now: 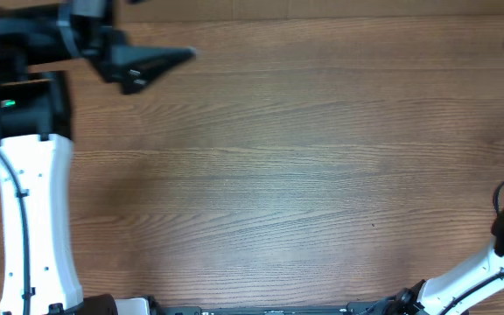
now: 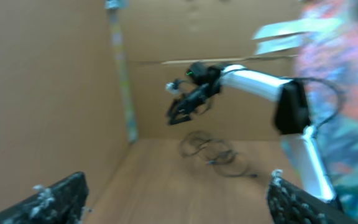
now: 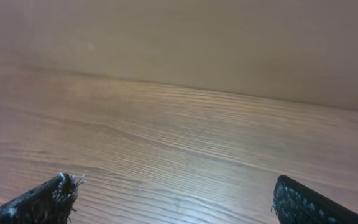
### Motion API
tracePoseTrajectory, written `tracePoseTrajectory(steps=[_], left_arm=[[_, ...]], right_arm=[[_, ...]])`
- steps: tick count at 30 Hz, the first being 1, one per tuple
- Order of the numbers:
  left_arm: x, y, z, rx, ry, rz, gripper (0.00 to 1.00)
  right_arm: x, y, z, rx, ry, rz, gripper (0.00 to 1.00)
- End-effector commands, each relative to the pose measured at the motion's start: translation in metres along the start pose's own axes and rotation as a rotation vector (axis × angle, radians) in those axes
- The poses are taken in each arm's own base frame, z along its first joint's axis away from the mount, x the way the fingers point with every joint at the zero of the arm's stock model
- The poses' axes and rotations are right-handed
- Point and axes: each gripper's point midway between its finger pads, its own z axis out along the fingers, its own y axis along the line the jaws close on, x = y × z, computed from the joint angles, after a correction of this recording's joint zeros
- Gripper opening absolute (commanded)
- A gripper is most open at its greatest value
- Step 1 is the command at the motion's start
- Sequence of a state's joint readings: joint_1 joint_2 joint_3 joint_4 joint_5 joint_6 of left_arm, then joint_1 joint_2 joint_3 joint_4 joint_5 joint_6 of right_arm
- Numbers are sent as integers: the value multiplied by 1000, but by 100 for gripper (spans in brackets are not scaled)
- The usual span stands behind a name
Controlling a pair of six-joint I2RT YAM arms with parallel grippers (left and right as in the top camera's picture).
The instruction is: Untangle cables
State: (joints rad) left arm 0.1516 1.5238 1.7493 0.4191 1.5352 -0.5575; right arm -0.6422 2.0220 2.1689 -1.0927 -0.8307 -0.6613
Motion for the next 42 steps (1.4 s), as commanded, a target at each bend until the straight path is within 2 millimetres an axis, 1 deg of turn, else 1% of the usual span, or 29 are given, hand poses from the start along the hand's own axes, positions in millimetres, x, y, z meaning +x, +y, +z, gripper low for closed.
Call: tracePoseTrajectory(steps=[1, 3, 4, 6, 8, 9, 11, 12, 13, 15, 17, 19, 20, 22, 23, 26, 29, 32, 35, 38, 39, 42], left_arm=[[-2, 12, -27, -78, 16, -28, 85], [-3, 23, -41, -143, 3, -41, 81], [-4, 28, -46, -172, -6, -54, 79], [-5, 43, -58, -256, -39, -97, 75], [-4, 70, -76, -406, -95, -156, 72], [0, 85, -87, -496, -118, -190, 72], [16, 112, -106, -670, -135, -261, 72], [29, 124, -115, -758, -123, -292, 72], [41, 131, -118, -819, -97, -307, 72], [73, 141, -122, -932, 13, -315, 73], [105, 147, -126, -1046, 158, -311, 73], [137, 148, -133, -1178, 326, -309, 73], [150, 147, -136, -1239, 418, -294, 74], [165, 143, -134, -1322, 554, -263, 74], [167, 141, -126, -1325, 606, -225, 74], [168, 132, -92, -1281, 719, -99, 75], [168, 124, -72, -1313, 774, -49, 80], [176, 111, -51, -1265, 818, -47, 82], [187, 99, -42, -1253, 814, -139, 82], [197, 88, -43, -1266, 812, -240, 82], [199, 84, -42, -1254, 810, -263, 82], [201, 73, -26, -1154, 781, -308, 82]], right_arm=[[-39, 48, -2, 44, -1, -141, 100], [-56, 74, 2, 39, -18, -208, 100], [-66, 91, 4, 30, -35, -246, 100], [-84, 115, 5, 33, -66, -301, 100], [-104, 134, 5, 70, -100, -303, 100], [-112, 144, 4, 84, -116, -306, 100], [-126, 166, 0, 106, -146, -315, 100], [-131, 176, -2, 114, -158, -321, 100], [-136, 187, -5, 129, -169, -328, 100], [-144, 203, -12, 178, -180, -324, 100], [-146, 209, -18, 251, -176, -307, 100], [-147, 214, -27, 320, -176, -266, 100], [-146, 219, -30, 327, -174, -254, 100], [-143, 235, -36, 298, -170, -254, 100], [-143, 241, -39, 288, -173, -246, 100], [-144, 256, -55, 268, -193, -251, 100], [-148, 265, -76, 270, -234, -230, 100], [-150, 269, -97, 283, -272, -209, 100], [-144, 265, -117, 339, -293, -204, 100], [-131, 255, -133, 422, -303, -191, 100], [-125, 253, -135, 441, -295, -187, 100], [-102, 251, -135, 453, -267, -179, 100]])
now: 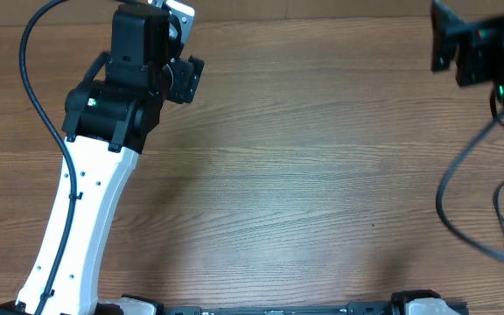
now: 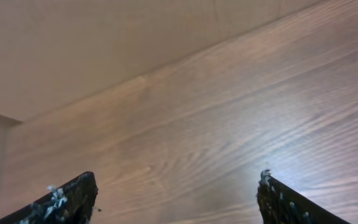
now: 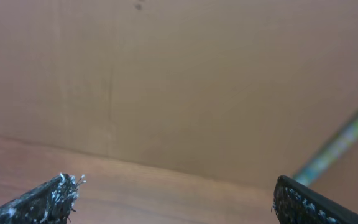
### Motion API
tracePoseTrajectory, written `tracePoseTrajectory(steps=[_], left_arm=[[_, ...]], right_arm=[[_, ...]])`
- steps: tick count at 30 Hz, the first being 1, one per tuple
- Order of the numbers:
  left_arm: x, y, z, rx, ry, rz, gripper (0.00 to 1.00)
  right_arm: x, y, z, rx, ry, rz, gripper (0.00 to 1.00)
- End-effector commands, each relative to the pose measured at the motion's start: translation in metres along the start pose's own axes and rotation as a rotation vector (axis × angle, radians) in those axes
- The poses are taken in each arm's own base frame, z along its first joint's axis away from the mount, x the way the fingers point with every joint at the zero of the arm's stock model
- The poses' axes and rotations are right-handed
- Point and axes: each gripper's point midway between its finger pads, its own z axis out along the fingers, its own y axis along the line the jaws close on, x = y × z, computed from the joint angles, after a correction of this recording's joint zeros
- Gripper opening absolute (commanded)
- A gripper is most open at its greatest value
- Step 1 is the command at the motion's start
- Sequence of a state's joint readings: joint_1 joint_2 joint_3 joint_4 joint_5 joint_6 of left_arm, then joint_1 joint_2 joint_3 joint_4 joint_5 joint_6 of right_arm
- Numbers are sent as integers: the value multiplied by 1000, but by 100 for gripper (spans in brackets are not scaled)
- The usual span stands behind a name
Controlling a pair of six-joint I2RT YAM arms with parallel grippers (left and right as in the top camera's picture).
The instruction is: Untangle cables
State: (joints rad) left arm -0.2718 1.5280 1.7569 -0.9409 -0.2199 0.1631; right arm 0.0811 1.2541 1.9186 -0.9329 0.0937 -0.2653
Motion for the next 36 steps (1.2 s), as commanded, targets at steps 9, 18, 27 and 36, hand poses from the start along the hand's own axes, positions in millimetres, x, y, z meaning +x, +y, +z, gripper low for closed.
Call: tracePoseTrajectory(steps=[9, 18, 27, 36], left_arm=[[-24, -23, -60, 153, -160, -58, 100], [-28, -53, -71, 340, -179, -84, 100], [-26, -110, -105, 742, -142, -183, 99], [-15, -111, -103, 737, -90, -190, 100]], right_arm=[[96, 10, 9, 11, 273, 7, 100], [160, 23, 21, -39, 550, -23, 100], [184, 31, 49, -58, 648, -35, 100], [205, 36, 69, -71, 723, -43, 100]])
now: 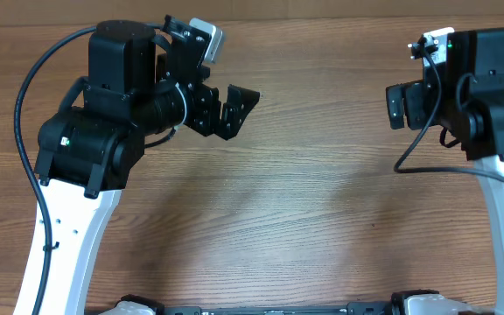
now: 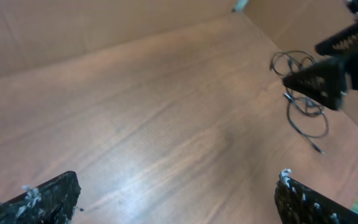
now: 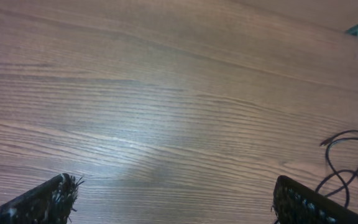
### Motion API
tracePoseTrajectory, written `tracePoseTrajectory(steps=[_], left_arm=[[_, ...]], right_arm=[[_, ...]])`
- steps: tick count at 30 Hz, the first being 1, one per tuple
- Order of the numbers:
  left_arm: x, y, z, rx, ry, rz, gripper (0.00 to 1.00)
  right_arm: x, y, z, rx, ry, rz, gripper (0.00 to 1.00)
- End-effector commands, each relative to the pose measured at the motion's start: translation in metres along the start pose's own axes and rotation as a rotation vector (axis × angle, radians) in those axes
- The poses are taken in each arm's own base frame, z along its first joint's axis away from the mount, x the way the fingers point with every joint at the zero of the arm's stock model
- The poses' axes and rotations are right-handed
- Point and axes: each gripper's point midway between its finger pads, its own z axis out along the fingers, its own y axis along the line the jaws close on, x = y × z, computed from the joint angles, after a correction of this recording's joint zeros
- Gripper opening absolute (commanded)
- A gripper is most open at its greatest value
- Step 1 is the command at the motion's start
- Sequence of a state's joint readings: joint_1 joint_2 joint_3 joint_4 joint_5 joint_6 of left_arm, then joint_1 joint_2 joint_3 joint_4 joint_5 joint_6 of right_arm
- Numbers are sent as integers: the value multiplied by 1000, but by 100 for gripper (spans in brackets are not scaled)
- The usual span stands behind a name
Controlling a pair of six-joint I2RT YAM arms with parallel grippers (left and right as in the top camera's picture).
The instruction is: Untangle cables
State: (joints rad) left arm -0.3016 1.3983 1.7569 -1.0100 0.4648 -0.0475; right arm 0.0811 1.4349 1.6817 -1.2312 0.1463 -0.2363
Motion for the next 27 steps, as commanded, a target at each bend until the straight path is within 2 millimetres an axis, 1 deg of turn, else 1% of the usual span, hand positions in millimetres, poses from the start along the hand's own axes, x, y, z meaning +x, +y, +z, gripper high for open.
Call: tracePoseTrajectory(steps=[1, 3, 9, 10, 12, 16, 18, 21, 24, 27], left_arm=[[6, -2, -2, 3, 26, -30, 100], [12, 8, -2, -53, 50, -44, 100], [8, 7, -2, -47, 31, -36, 100], [4, 6, -2, -42, 17, -29, 100], [-10, 3, -2, -23, -36, -2, 100], [-55, -6, -13, -8, -221, 102, 99], [-78, -14, -28, -10, -327, 193, 100], [-98, -26, -53, -33, -442, 319, 100], [-108, -32, -82, -116, -521, 454, 100], [-106, -43, -110, -165, -571, 592, 100]], right_arm=[[1, 1, 7, 5, 18, 3, 100], [2, 1, 12, 3, 30, 1, 100], [3, 2, 18, 0, 48, -1, 100], [3, 2, 18, 0, 48, -1, 100], [3, 2, 18, 0, 48, -1, 100], [3, 2, 18, 0, 48, -1, 100], [3, 2, 18, 0, 48, -1, 100], [3, 2, 18, 0, 48, -1, 100], [3, 2, 18, 0, 48, -1, 100], [3, 2, 18, 0, 48, -1, 100]])
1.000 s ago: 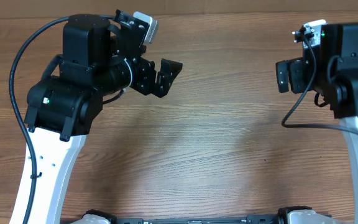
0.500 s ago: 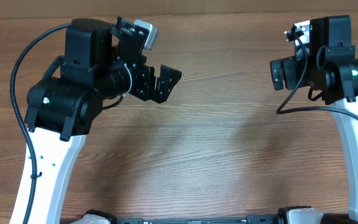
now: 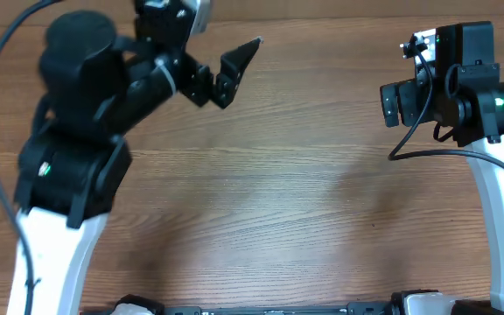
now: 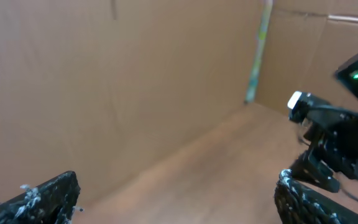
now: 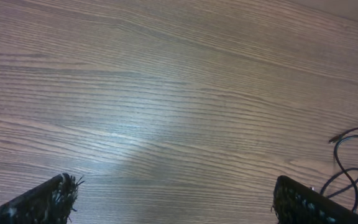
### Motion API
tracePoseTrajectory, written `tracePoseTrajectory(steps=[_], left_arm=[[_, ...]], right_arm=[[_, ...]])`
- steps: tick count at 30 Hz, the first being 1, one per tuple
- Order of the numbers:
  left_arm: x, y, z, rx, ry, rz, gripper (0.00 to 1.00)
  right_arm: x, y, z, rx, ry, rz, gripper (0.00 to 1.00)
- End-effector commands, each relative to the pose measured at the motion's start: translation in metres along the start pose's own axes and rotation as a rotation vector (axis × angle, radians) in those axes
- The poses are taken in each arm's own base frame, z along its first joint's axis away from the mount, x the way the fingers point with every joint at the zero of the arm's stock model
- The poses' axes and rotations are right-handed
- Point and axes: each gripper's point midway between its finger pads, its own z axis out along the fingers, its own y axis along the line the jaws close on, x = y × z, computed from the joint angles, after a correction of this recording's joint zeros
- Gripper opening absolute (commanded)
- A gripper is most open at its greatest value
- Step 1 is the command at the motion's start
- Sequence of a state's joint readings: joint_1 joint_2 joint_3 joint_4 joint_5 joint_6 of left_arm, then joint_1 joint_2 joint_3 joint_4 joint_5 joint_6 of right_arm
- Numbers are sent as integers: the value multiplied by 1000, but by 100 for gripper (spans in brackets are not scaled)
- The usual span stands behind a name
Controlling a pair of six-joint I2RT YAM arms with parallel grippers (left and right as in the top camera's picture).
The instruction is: Untangle cables
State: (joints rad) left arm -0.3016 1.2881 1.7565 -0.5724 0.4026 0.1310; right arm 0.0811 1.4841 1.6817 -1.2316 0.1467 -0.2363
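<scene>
A tangle of thin black cable [image 5: 355,157] lies on the wooden table [image 5: 166,81] at the right edge of the right wrist view; only part of it shows. In the overhead view the cable is hidden. My right gripper [image 5: 178,205] hangs open above bare wood, left of the cable. My left gripper [image 3: 226,70] is open near the table's back left and holds nothing. It faces the cardboard wall [image 4: 104,81], with the right arm [image 4: 331,140] in its view.
Cardboard walls close in the back and sides of the table, with a taped corner seam [image 4: 257,56]. The right arm [image 3: 462,79] stands over the back right of the table, the left arm's white link [image 3: 51,254] along the left side.
My left gripper has swung up from facing the table to facing the back wall, and its arm sits further left. The right gripper has barely shifted and stays open over the wood.
First both arms were at the table's edges, and the left wrist saw the cable tangle under the right arm. Then both were raised at the back, facing the wall. Then both looked down over the table with the cable at the right. Now the left faces the wall.
</scene>
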Motion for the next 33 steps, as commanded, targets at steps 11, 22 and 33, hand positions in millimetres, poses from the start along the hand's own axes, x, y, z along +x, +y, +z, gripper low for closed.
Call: tracePoseTrajectory(steps=[11, 22, 33], left_arm=[[-39, -16, -118, -210, -155, 583, 100], [46, -20, -183, -423, -164, 626, 100], [120, -44, -195, -465, -345, 666, 100]], right_arm=[[0, 0, 0, 8, -1, 5, 100], [0, 0, 0, 8, -1, 5, 100], [0, 0, 0, 8, 0, 5, 100]])
